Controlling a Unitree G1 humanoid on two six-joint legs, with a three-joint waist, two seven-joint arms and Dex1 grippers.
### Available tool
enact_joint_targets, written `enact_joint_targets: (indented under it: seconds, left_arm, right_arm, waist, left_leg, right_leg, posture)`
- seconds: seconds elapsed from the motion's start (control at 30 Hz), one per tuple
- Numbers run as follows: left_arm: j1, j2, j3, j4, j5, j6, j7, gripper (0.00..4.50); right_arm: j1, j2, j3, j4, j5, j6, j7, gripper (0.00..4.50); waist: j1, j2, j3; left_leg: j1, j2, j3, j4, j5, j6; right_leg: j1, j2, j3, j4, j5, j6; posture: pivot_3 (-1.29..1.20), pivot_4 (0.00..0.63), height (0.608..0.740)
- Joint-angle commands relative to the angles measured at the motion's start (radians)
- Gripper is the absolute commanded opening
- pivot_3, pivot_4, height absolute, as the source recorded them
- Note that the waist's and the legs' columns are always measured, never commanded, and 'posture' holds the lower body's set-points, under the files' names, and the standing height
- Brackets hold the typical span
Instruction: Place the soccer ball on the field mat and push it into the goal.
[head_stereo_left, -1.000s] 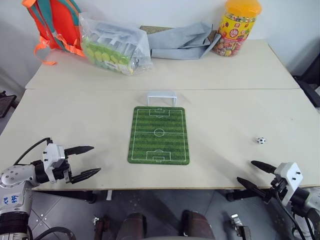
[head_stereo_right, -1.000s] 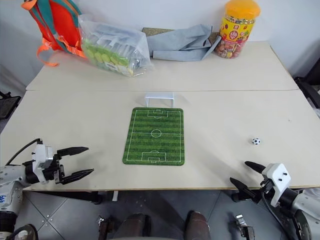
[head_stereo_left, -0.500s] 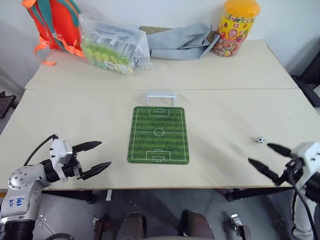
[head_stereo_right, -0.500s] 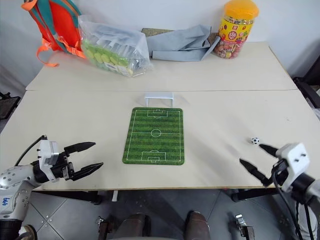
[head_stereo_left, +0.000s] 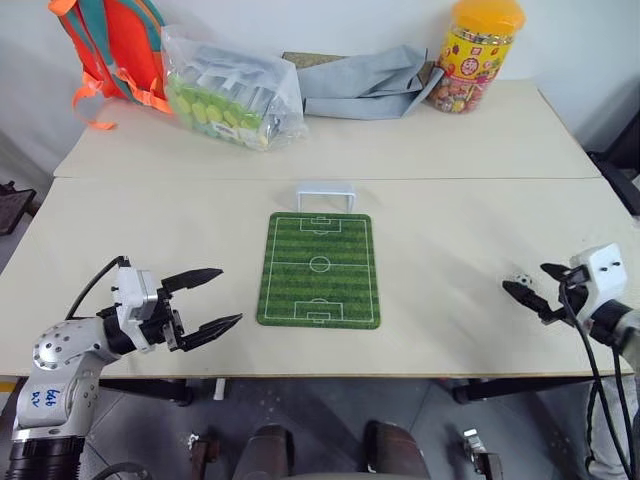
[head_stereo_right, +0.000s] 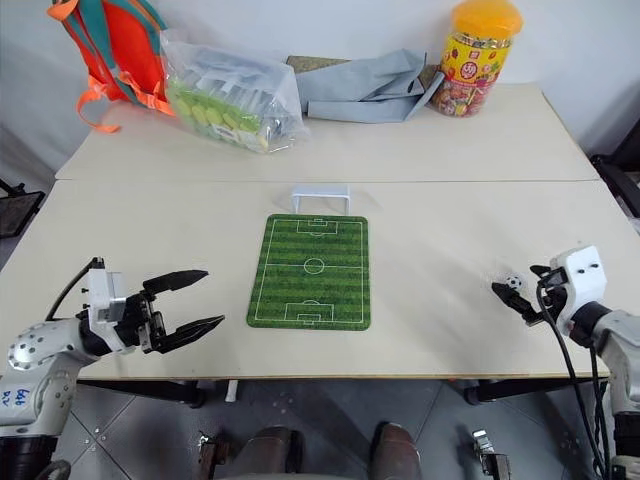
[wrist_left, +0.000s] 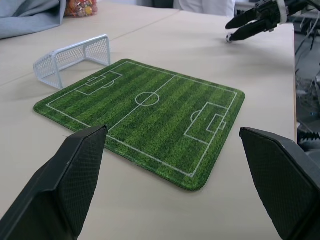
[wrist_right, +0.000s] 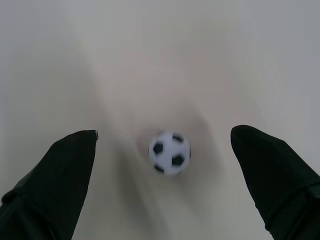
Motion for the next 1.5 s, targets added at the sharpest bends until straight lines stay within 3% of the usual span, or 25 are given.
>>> enact_joint_targets:
  seconds: [0.03,0.1,0.2,0.5,0.57,0.77,0.93,1.0,1.1,1.27,1.5]
  left_arm:
    - [-0.024,0.027,0.031,0.027,0.000,-0.024,-0.018,4.50]
    - [-0.033,0.031,0.033,0.038,0.000,-0.025,-0.021,4.50]
    - [-0.044,0.033,0.027,0.054,0.007,-0.036,-0.029,4.50]
    - [-0.079,0.024,0.007,0.106,0.026,-0.067,-0.054,4.50]
    - [-0.089,0.024,0.004,0.123,0.028,-0.077,-0.066,4.50]
    - [-0.137,0.046,-0.024,0.284,0.070,-0.175,-0.187,4.50]
    - [-0.210,0.043,-0.042,0.454,0.099,-0.263,-0.273,4.50]
    - [-0.237,0.039,-0.048,0.499,0.107,-0.285,-0.287,4.50]
    - [-0.265,0.034,-0.057,0.574,0.120,-0.322,-0.313,4.50]
    - [-0.227,0.012,-0.054,0.550,0.106,-0.333,-0.309,4.50]
    - [-0.141,-0.016,-0.048,0.449,0.093,-0.325,-0.263,4.50]
  right_arm:
    - [-0.024,-0.003,0.015,0.026,-0.022,-0.012,-0.005,4.48]
    - [-0.026,0.001,0.021,0.023,-0.022,-0.016,-0.004,4.48]
    - [-0.037,0.006,0.033,0.032,-0.030,-0.022,-0.015,3.85]
    - [-0.042,0.024,0.017,0.000,-0.011,0.010,-0.052,0.85]
    - [-0.033,0.019,0.014,-0.050,-0.003,0.026,-0.056,0.84]
    - [-0.101,0.006,0.090,-0.445,0.078,0.249,-0.065,0.84]
    - [-0.259,0.031,0.283,-0.611,0.119,0.429,-0.028,0.84]
    - [-0.295,0.029,0.344,-0.630,0.131,0.470,0.005,0.84]
    - [-0.414,0.140,0.531,-0.662,0.104,0.456,0.031,0.84]
    - [-0.495,0.242,0.760,-0.620,-0.006,0.415,0.060,0.84]
    - [-0.522,0.335,0.893,-0.519,-0.101,0.339,0.093,0.84]
  waist:
    - [-0.001,0.000,0.000]
    - [-0.002,0.000,0.000]
    - [-0.004,0.000,0.000]
    - [-0.008,0.000,0.000]
    - [-0.008,0.000,0.000]
    - [-0.022,0.003,0.001]
    - [-0.025,0.003,0.001]
    - [-0.018,0.002,0.001]
    - [-0.022,0.002,0.001]
    - [-0.030,0.002,0.001]
    - [-0.039,0.001,0.001]
  left_leg:
    - [0.000,0.000,0.000,0.000,0.000,0.000]
    - [0.000,0.000,0.000,0.000,0.000,0.000]
    - [0.000,0.001,0.001,0.000,0.000,0.000]
    - [0.000,0.001,0.001,0.001,0.000,0.000]
    - [0.000,0.001,0.001,0.001,0.000,0.000]
    - [0.000,0.003,0.002,0.001,0.000,0.000]
    - [-0.001,0.006,0.004,0.000,-0.001,-0.001]
    - [-0.002,0.006,0.004,0.000,-0.001,-0.002]
    - [-0.003,0.006,0.004,0.000,-0.003,-0.001]
    - [-0.006,0.006,0.008,0.000,-0.003,-0.002]
    - [-0.006,0.006,0.009,0.001,-0.003,-0.002]
  right_leg:
    - [0.000,0.000,0.000,0.000,0.000,0.000]
    - [0.000,0.000,0.000,0.000,0.000,0.000]
    - [0.000,0.000,0.000,0.000,0.000,0.000]
    - [0.000,0.000,0.000,0.000,0.001,0.000]
    - [0.000,0.000,0.000,0.000,0.001,0.000]
    - [-0.002,0.001,0.000,0.001,0.001,-0.001]
    - [-0.005,0.004,0.000,0.002,0.002,-0.003]
    - [-0.006,0.004,0.000,0.002,0.002,-0.003]
    - [-0.008,0.004,-0.001,0.002,0.002,-0.003]
    - [-0.015,0.004,-0.001,0.006,0.002,-0.003]
    - [-0.016,0.003,-0.001,0.007,0.002,-0.003]
  posture:
    - [0.00,0.150,0.740]
    - [0.00,0.150,0.740]
    - [0.00,0.150,0.740]
    - [0.00,0.150,0.740]
    - [0.00,0.150,0.740]
    - [0.00,0.150,0.740]
    - [0.00,0.150,0.740]
    - [0.00,0.150,0.740]
    - [0.00,0.150,0.740]
    - [0.00,0.150,0.740]
    - [0.00,0.150,0.740]
